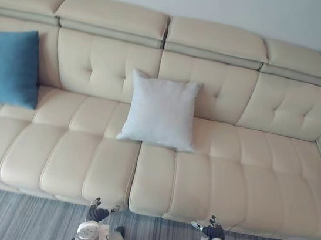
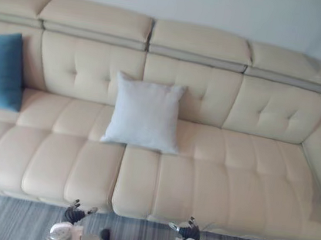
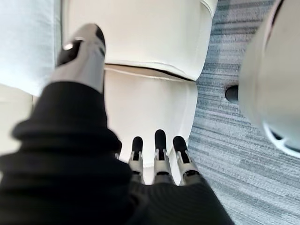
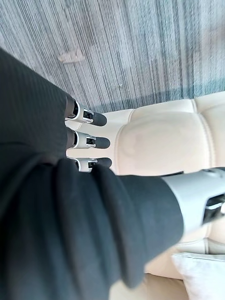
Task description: Pick up cushions and gather them together orderly.
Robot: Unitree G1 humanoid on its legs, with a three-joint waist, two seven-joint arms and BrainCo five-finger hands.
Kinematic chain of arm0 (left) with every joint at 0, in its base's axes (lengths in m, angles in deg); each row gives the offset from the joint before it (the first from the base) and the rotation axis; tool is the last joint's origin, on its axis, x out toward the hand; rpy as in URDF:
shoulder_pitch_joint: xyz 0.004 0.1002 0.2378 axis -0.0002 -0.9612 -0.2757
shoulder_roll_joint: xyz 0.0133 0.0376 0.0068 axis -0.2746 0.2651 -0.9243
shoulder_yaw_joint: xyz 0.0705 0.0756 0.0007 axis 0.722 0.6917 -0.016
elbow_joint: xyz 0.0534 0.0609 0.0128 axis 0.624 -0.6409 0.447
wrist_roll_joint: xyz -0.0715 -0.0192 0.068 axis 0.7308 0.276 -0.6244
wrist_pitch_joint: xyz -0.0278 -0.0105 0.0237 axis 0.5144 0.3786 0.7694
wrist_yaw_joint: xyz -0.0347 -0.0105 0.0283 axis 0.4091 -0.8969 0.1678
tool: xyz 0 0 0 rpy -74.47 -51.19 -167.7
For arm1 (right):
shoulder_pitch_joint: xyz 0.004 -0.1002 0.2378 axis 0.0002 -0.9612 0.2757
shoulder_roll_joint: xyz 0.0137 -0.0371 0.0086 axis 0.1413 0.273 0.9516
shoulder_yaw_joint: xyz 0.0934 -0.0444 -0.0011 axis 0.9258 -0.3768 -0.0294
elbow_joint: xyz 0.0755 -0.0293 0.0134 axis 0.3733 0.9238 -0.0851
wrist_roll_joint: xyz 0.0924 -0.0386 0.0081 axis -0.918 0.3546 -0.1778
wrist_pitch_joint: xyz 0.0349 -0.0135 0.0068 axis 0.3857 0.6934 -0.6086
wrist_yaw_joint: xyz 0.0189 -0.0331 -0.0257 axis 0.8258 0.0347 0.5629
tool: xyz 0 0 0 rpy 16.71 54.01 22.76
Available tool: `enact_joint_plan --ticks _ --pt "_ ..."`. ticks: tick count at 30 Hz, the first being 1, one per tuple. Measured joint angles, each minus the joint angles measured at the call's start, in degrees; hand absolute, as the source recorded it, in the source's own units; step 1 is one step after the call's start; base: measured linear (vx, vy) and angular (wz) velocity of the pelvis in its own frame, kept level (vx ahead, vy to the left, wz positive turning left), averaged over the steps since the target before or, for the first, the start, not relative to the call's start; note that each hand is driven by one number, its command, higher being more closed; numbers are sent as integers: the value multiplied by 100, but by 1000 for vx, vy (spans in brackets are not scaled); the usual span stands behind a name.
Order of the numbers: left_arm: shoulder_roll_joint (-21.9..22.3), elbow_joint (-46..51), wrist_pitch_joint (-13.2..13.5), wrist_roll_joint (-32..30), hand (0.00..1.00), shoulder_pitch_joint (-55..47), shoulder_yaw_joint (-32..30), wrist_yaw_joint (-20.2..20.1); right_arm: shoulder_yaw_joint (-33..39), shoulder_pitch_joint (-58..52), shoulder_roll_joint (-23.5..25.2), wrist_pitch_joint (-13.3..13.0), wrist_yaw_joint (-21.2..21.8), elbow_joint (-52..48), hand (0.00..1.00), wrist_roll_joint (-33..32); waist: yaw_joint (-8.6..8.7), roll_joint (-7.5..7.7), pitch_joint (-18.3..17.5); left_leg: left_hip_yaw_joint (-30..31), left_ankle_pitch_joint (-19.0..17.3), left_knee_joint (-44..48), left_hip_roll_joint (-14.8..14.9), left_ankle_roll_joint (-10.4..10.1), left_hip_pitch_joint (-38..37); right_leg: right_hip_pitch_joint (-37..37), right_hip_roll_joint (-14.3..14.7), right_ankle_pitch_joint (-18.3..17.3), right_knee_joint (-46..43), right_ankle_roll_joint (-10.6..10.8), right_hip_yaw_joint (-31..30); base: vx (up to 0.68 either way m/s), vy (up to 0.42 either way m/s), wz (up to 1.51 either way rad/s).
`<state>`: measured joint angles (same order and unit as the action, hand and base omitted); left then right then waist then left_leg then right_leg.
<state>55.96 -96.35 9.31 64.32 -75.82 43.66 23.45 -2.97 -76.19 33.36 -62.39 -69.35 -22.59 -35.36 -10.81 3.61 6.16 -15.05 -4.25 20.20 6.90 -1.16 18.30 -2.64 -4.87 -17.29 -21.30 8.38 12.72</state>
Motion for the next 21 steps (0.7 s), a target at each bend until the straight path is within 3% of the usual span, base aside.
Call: enact_joint_plan --ticks 2,3,4,5,6,7,9,12,13,15,17,18,19,21 --pt "-22 -47 -2 30 0 60 256 -3 -9 72 -90 -7 -74 5 0 -3 63 -197 178 170 172 -17 108 -58 -10 -316 233 61 407 -103 164 -253 -156 30" --pt "-45 -43 14 34 0 79 397 2 -91 -18 -125 -2 -128 75 0 2 97 -268 267 312 499 -236 230 -68 -68 -328 410 177 323 -271 271 -302 -234 62" --pt "-3 -60 13 40 0 154 462 5 -134 -54 -142 -1 -158 90 0 14 117 -521 416 436 920 -715 477 -142 -194 77 534 147 -201 -509 226 -334 -241 42" --pt "-6 -72 17 51 0 150 432 8 -157 3 -131 -2 -178 67 0 33 124 -434 392 489 1221 -1019 416 -276 -241 162 463 117 128 -830 264 -339 -203 39" --pt "-167 -42 35 83 0 112 377 7 -160 -4 -85 -5 -198 36 0 91 182 -208 426 523 1330 -1140 189 -463 -115 180 224 279 824 -855 189 -312 -161 62" --pt "-153 -89 10 85 0 218 433 -1 -71 -20 -133 15 -218 64 0 108 337 -386 520 672 1079 -796 313 -448 5 204 326 354 820 -926 432 -364 -121 56" --pt "-149 -67 9 87 0 149 345 11 12 -50 -131 82 -225 168 0 120 342 -271 568 792 603 -175 211 -292 61 496 247 456 758 -1009 338 -280 -47 11" --pt "-160 -149 -2 84 0 77 320 6 59 -194 -110 100 -211 178 0 161 345 -325 532 1011 -14 396 210 -311 -110 758 188 688 769 -1006 199 -174 56 -20" --pt "-160 -243 -29 83 0 63 276 4 72 -325 -75 113 -176 178 0 169 376 -339 524 1205 -375 532 209 -413 -372 775 177 759 762 -939 122 -136 127 -17" --pt "-161 -326 -35 79 0 43 261 -1 114 -430 -42 112 -155 180 0 172 444 -367 497 1340 -566 272 138 -546 -616 769 170 790 764 -867 97 -117 163 -12" --pt "-255 -487 -46 72 0 -30 269 -4 187 -638 131 115 -91 296 0 170 484 -181 306 1199 -467 -565 -65 -435 -944 770 36 999 1144 -640 -82 -117 199 -20" --pt "-271 -513 -47 80 0 -70 265 -5 187 -698 151 114 -79 305 0 170 496 -178 240 1160 -421 -697 -109 -394 -960 769 0 1066 1256 -623 -90 -28 143 -15" --pt "-294 -529 -46 72 0 -123 269 -4 246 -818 172 114 -50 314 0 169 535 -71 103 1101 -326 -894 -223 -331 -1014 751 -81 1211 1457 -547 -98 -2 154 -11" --pt "-308 -627 -49 69 0 -124 281 -5 375 -845 161 118 -51 424 0 131 602 -93 50 1065 -316 -951 -348 -313 -1047 685 -176 1351 1633 -476 -131 0 151 -8"
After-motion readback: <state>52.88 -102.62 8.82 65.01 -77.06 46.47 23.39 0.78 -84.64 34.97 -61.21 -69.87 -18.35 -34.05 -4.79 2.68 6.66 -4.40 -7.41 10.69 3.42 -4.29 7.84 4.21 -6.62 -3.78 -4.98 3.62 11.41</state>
